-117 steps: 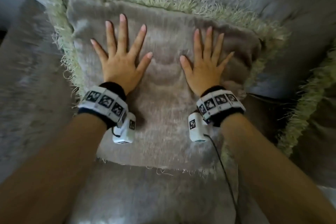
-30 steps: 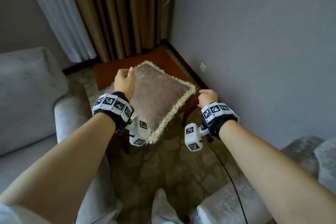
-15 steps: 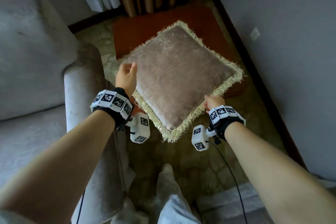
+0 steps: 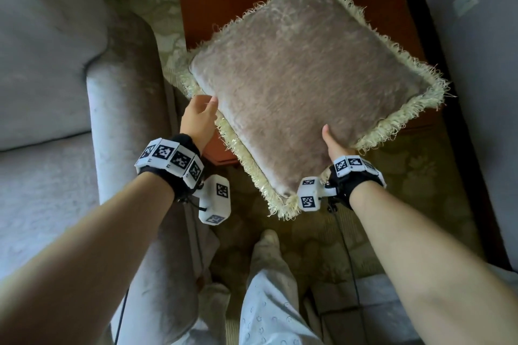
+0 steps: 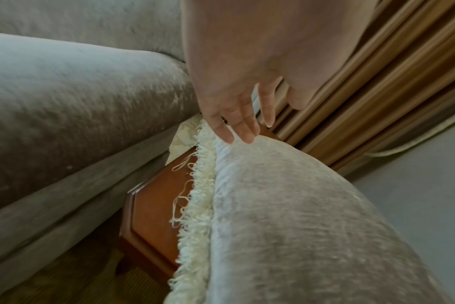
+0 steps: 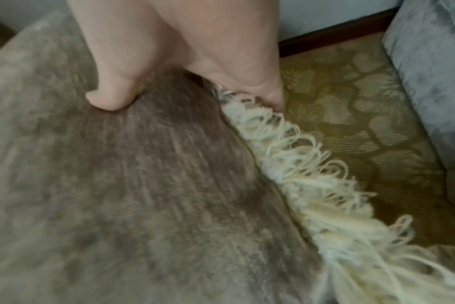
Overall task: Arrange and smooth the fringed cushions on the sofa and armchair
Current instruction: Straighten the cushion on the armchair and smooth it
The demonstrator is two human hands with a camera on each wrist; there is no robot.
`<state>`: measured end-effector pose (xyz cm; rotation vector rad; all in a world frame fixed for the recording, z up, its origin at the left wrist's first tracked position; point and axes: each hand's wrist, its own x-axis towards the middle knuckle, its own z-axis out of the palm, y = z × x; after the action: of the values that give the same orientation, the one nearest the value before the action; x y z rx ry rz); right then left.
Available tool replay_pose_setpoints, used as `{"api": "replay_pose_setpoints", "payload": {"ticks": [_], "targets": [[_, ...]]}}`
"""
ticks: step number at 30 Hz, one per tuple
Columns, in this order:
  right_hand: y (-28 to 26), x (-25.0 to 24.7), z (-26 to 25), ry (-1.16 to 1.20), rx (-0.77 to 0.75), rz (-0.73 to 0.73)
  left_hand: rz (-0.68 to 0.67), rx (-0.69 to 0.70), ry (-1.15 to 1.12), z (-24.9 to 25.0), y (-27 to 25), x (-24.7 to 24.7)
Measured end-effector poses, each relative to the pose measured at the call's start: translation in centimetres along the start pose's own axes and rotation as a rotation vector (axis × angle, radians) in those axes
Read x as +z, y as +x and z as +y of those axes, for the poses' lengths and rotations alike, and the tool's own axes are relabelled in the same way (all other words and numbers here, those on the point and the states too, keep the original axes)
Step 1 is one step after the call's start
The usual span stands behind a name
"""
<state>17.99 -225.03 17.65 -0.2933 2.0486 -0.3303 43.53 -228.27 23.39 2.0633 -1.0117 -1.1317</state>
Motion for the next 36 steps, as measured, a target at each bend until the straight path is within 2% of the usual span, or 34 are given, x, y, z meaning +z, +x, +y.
{"api": "replay_pose_setpoints", "payload": {"ticks": [4, 12, 18, 25, 27, 32, 36], "targets": [[-1.3, 0.0, -1.7, 0.151, -0.016, 0.028, -0.010, 0.041, 0.072, 0.9, -0.2, -1.4], [-8.0, 0.0, -8.0, 0.414, -0.278, 0.120, -0.029, 0.177, -0.007, 7.0, -1.0, -6.0], [-15.4, 0.6, -10.7, 0.495, -0.455, 0.179, -0.043, 0.270, -0.110, 9.5, -2.7, -12.2], [-27.3, 0.2, -9.1, 0.378, -0.766, 0.337, -0.050, 0.417, -0.114, 10.2, -5.7, -21.9], [-31.7, -0.4, -7.8, 0.320, -0.865, 0.371, -0.095, 0.467, -0.134, 10.9, -7.0, -24.3], [-42.4, -2.8, -5.5, 0.260, -1.079, 0.385, -0.139, 0.601, -0.171, 13.4, -11.4, -28.2], [-49.9, -4.1, -4.1, 0.271, -1.250, 0.351, -0.079, 0.660, -0.199, 15.0, -15.0, -31.5]]}}
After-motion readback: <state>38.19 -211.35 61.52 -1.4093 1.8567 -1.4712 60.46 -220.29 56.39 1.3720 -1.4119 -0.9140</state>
